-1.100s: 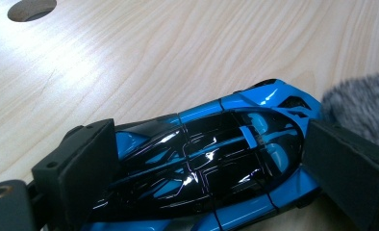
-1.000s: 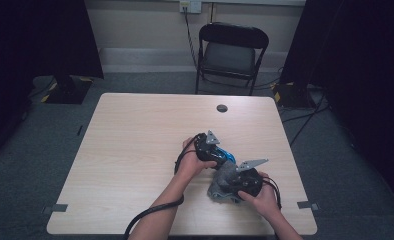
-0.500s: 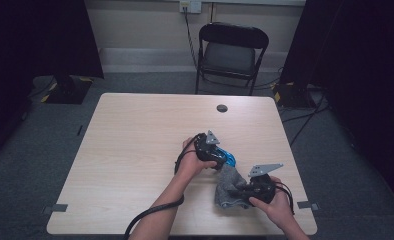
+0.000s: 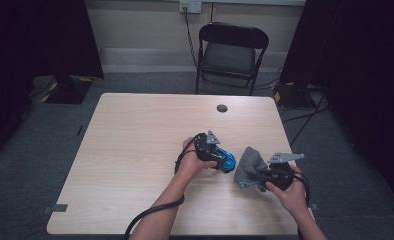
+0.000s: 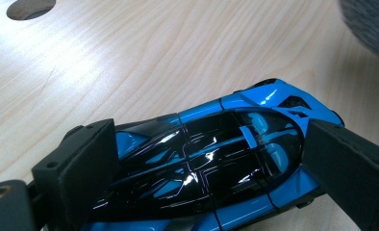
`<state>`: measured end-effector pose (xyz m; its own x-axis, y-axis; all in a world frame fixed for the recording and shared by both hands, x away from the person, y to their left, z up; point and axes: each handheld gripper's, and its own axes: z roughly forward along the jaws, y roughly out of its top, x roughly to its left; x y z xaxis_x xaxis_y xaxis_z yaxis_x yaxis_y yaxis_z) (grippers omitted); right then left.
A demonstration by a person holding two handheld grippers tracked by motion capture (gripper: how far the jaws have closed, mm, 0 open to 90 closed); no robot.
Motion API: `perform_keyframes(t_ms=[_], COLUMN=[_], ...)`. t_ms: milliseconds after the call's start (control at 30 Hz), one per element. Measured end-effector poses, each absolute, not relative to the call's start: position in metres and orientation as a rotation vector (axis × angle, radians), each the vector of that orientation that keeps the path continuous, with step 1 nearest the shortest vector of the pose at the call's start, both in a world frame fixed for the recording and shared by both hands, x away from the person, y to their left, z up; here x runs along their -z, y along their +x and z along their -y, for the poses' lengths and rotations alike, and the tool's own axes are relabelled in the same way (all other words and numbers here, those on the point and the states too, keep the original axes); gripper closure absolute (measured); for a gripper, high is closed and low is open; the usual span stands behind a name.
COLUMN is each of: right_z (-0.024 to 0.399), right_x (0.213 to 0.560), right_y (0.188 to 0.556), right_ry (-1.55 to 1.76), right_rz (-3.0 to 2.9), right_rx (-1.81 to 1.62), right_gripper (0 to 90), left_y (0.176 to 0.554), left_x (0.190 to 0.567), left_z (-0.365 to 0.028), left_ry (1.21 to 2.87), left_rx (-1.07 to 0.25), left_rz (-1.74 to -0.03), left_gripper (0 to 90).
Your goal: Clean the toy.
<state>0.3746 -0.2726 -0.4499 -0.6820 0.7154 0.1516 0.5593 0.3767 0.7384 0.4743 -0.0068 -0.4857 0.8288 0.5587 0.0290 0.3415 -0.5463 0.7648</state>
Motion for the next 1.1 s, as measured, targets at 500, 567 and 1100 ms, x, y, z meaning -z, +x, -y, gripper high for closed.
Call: perform_keyframes(t_ms=[500, 567, 1100], right_z=[0.252, 0.251, 0.252], right_x=[0.478, 0.477, 0.481], right_y=[0.428, 0.429, 0.411], right_ry=[1.167, 1.155, 1.148], right_rz=[-2.570, -2.582, -2.618], right_rx=[-0.964, -0.954, -1.060], right_gripper=[75.8, 75.9, 76.2], left_y=[0.473, 0.473, 0.473], left_x=[0.487, 0.487, 0.487], left_z=[0.006, 0.007, 0.007], left_ry=[2.187, 2.186, 2.183], left_rx=[-0.352, -0.353, -0.353], left_rz=[-0.650, -0.653, -0.652], left_gripper=[5.4, 5.4, 5.4])
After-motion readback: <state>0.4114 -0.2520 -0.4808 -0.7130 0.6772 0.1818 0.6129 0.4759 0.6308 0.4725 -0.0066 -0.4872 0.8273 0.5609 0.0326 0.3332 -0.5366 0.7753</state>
